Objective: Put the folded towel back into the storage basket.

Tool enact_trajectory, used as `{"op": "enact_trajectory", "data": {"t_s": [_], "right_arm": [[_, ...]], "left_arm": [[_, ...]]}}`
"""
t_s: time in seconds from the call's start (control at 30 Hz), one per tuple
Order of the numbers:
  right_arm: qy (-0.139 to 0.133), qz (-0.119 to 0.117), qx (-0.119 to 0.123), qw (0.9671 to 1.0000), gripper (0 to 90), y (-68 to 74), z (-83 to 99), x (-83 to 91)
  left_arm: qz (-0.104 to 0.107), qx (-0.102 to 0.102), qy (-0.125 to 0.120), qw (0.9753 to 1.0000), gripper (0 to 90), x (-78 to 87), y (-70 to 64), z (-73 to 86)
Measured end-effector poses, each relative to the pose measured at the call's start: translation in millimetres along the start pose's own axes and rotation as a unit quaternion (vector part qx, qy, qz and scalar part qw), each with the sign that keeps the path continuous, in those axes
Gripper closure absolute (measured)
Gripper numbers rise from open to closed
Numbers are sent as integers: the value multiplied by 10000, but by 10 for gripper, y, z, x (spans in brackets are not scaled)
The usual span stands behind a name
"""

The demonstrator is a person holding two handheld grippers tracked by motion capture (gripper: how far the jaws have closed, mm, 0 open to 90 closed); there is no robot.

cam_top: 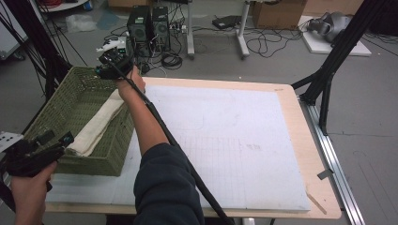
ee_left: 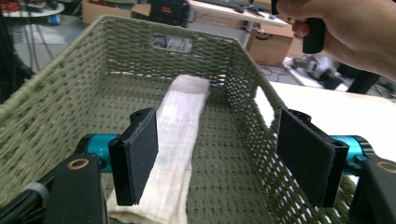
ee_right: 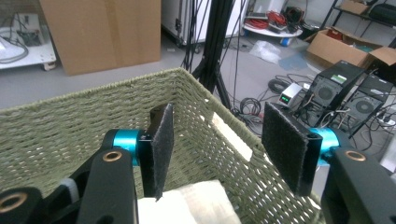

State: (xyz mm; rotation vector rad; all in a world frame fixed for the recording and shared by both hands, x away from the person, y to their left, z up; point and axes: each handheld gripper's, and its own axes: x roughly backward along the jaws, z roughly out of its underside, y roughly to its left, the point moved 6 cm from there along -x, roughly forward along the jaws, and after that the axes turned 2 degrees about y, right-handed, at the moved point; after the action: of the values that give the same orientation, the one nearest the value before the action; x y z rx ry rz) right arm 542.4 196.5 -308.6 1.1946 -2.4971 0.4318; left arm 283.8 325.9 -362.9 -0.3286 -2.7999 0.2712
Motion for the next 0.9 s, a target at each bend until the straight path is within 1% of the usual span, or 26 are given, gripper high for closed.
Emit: {"op": "enact_trajectory", "data": {"t_s": [0.13,0.17,0.2,0.23,0.3,0.4,0.47,0.5,0.6,0.67,0.8,0.9], "right_arm": [[-77,-35,-30,10000,422,-52,54,150],[-106,-83,-53,9999,405,-69,76,198],[-109,-96,-111,9998,391,-82,99,240],[-120,-117,-113,9998,389,-94,116,272],[-165,-157,-131,9997,387,-125,175,376],[-134,-172,-229,9995,345,-174,277,526],[-128,-248,-284,9992,325,-209,340,622],[-113,-228,-294,9992,314,-232,372,673],[-112,-216,-297,9993,281,-295,455,819],[-94,-216,-335,9992,264,-327,506,915],[-100,-206,-334,9992,238,-401,603,1105],[-113,-140,-401,9990,198,-460,671,1242]], "left_arm": [[192,-117,-12,9997,278,-2,-61,-17],[170,-136,0,9998,259,-2,-74,-21],[140,-153,10,9998,216,-3,-83,-25],[135,-200,13,9997,182,-2,-97,-30],[244,-292,36,9993,180,-3,-139,-38],[411,-338,16,9986,181,-5,-197,-43],[518,-360,-11,9980,184,-13,-244,-46],[595,-374,-29,9975,187,-15,-268,-48],[741,-396,-59,9964,190,-34,-340,-55],[786,-431,-49,9960,190,-52,-385,-52],[959,-564,22,9938,189,-108,-509,-34],[1061,-640,11,9923,190,-135,-577,-34]]}}
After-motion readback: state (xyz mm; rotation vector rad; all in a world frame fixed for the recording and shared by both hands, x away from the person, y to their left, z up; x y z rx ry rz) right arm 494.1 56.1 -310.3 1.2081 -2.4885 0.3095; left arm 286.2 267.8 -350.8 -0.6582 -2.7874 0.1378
